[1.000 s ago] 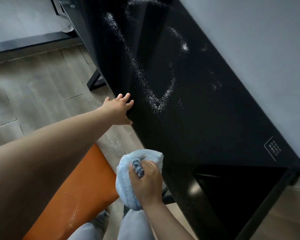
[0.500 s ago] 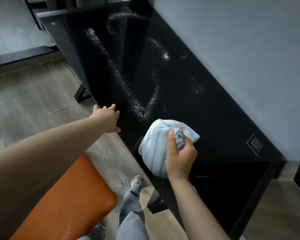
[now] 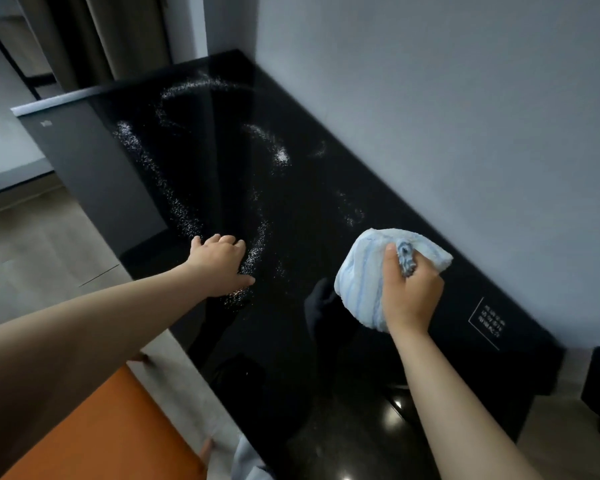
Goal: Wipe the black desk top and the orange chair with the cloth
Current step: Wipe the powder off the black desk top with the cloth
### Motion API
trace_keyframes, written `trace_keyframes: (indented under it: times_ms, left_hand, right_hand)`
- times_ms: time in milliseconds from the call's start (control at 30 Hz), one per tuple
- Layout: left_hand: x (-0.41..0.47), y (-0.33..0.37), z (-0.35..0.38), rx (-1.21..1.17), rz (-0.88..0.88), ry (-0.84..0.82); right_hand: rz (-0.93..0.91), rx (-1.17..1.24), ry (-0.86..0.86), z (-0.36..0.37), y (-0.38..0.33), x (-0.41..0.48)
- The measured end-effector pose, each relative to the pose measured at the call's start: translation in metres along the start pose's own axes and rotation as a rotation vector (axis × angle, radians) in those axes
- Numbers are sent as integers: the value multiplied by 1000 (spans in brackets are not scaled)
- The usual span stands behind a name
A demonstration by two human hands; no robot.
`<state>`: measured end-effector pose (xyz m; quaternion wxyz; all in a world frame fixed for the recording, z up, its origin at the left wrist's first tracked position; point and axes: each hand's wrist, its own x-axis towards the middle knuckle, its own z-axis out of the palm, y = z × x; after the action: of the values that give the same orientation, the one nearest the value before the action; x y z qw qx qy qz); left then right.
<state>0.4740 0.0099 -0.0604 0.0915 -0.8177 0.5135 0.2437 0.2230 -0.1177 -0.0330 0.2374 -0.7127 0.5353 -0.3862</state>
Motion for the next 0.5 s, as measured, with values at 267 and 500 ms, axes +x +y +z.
trace_keyframes:
  times_ms: [267, 500]
  left_hand:
    - [65, 49, -10, -36, 12, -13]
    - [120, 71, -14, -35, 39, 16]
  right_hand:
    - [-32, -154, 39, 9, 46, 114]
    - [-86, -265, 28, 51, 92, 186]
